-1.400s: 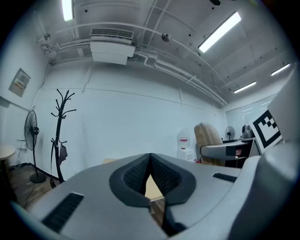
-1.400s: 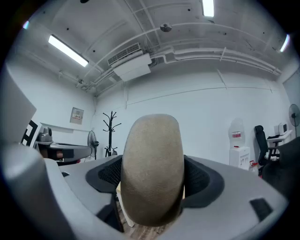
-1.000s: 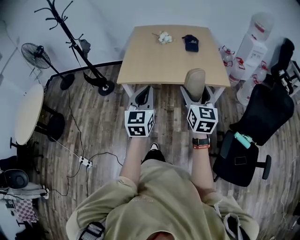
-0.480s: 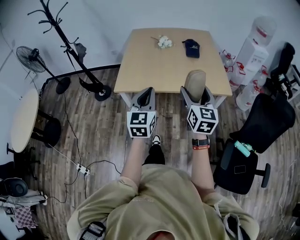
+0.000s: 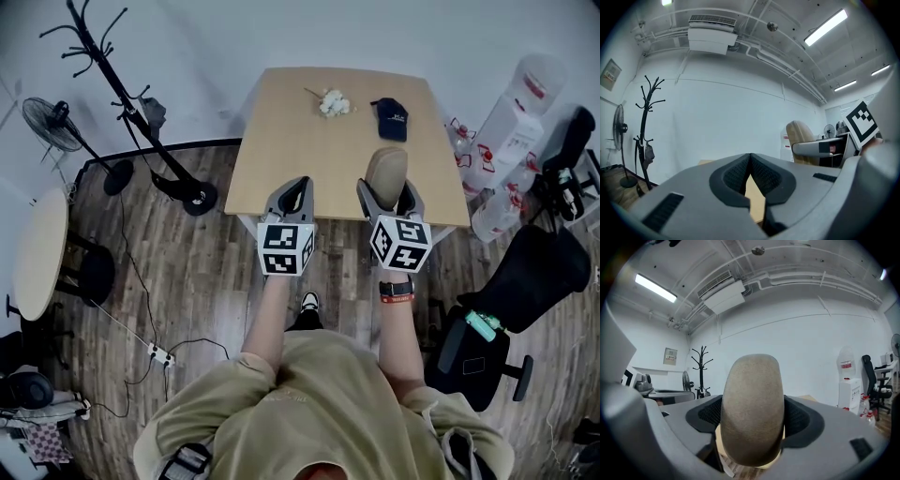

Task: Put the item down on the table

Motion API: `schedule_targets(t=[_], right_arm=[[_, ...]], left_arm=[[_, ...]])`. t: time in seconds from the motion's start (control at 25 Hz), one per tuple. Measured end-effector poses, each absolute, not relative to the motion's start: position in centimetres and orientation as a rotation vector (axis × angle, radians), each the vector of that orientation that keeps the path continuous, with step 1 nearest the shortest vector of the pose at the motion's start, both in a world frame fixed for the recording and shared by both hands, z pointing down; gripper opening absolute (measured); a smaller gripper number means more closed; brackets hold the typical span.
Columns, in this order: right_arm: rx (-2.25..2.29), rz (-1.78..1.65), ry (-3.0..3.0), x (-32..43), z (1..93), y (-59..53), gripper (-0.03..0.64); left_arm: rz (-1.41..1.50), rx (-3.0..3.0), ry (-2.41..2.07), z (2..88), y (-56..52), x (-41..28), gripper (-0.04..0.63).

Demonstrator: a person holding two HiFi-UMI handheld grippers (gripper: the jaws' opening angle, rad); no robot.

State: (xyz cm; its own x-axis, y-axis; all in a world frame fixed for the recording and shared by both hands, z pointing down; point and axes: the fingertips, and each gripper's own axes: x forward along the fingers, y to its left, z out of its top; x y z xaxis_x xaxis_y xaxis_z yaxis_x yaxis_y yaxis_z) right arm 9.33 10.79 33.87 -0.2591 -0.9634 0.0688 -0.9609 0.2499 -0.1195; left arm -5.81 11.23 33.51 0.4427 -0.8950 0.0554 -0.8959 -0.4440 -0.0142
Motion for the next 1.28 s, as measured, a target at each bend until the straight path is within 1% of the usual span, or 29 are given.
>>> schedule_targets(t=[0.72, 1.0, 1.28], right_arm=[[-1.945, -0.248, 2.449, 5.6, 34.6, -6.3, 0.394], [-1.975, -0.283, 2.455, 3.8, 37.1, -10.6, 0.394], [-1.996, -0.314, 2.465, 4.5, 38.9, -13.6, 0.394]], left_arm=[[0.088, 2.674, -1.567, 34.2, -6.9, -8.6, 0.023], [0.104, 2.664, -1.521, 36.5, -11.5, -10.0, 0.023], [0.125, 2.653, -1.505, 38.3, -14.2, -9.5, 0.023]])
